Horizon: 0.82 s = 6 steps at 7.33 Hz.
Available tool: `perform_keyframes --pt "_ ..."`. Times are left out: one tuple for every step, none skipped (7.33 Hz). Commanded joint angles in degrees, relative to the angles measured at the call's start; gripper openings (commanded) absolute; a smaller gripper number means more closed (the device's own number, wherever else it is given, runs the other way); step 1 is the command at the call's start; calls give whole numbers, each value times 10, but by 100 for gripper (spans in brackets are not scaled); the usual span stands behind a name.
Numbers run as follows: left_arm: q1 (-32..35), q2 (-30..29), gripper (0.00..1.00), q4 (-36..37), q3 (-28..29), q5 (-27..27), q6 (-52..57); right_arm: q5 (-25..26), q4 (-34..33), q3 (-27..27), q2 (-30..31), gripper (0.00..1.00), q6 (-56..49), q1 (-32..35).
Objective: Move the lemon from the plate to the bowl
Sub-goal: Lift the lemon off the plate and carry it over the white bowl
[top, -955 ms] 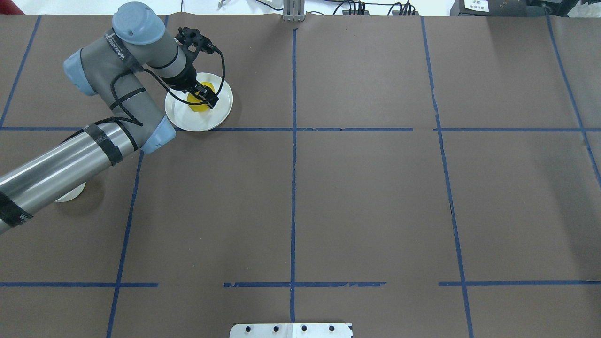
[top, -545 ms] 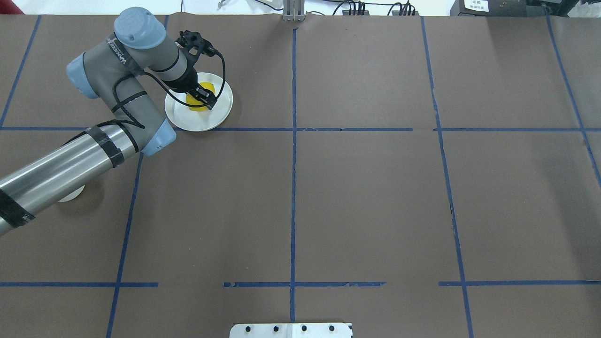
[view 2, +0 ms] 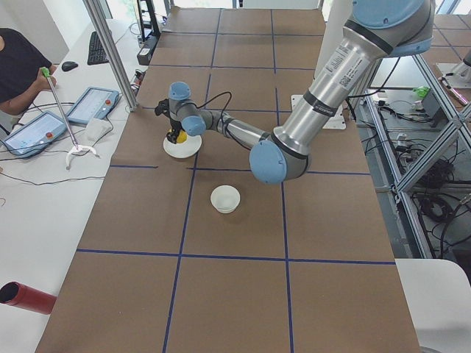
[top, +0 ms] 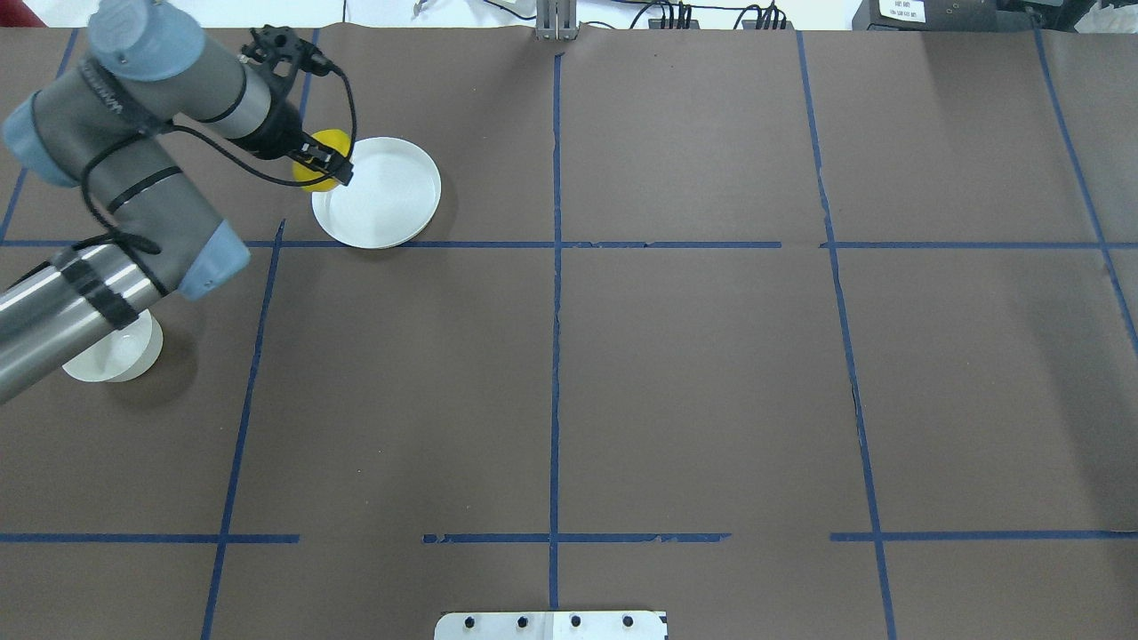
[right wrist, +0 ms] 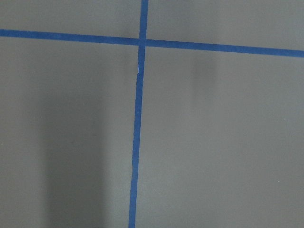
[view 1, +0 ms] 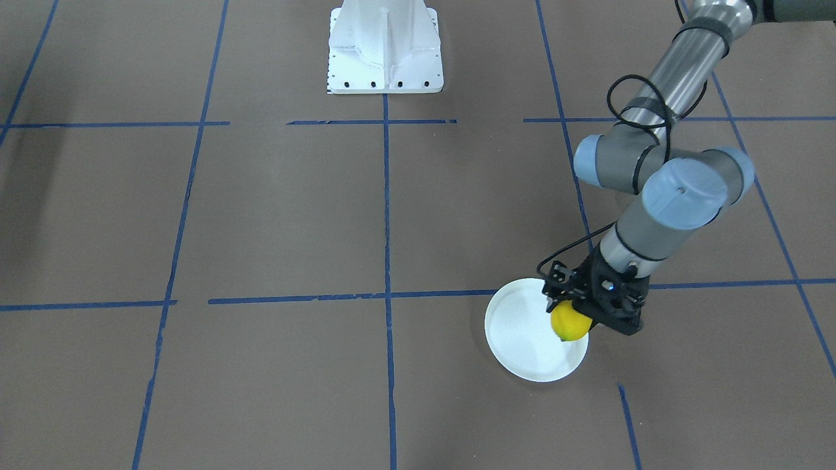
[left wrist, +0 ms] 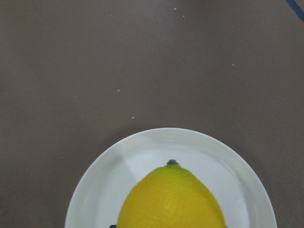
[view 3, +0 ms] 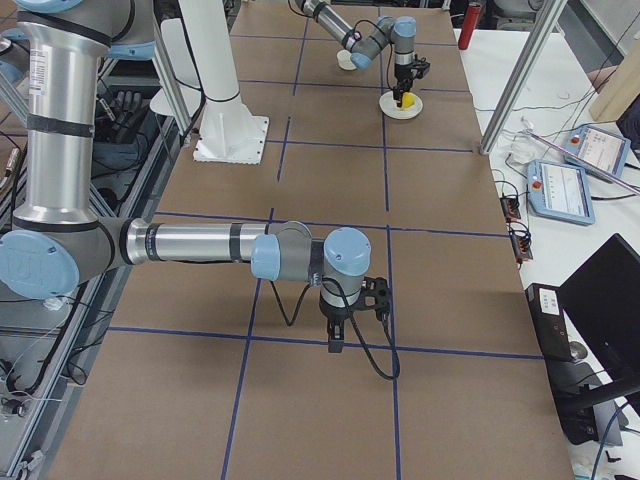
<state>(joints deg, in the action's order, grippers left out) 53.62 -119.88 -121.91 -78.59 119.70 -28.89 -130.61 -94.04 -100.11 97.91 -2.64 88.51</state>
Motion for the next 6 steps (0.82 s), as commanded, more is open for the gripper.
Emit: perform_keyframes --pt "13 126 0 0 -82 36 -5 0 0 0 0 100 0 0" --pt "21 175 0 1 -90 111 -34 0 0 0 0 100 0 0" --pt "26 226 0 1 -140 114 -92 0 0 0 0 100 0 0" --pt "27 283 0 0 -184 96 -95 0 0 0 0 100 0 0" --pt "27 316 0 1 -210 41 -96 0 0 0 0 100 0 0" --pt "25 341 0 1 -222 13 -96 0 0 0 0 100 0 0"
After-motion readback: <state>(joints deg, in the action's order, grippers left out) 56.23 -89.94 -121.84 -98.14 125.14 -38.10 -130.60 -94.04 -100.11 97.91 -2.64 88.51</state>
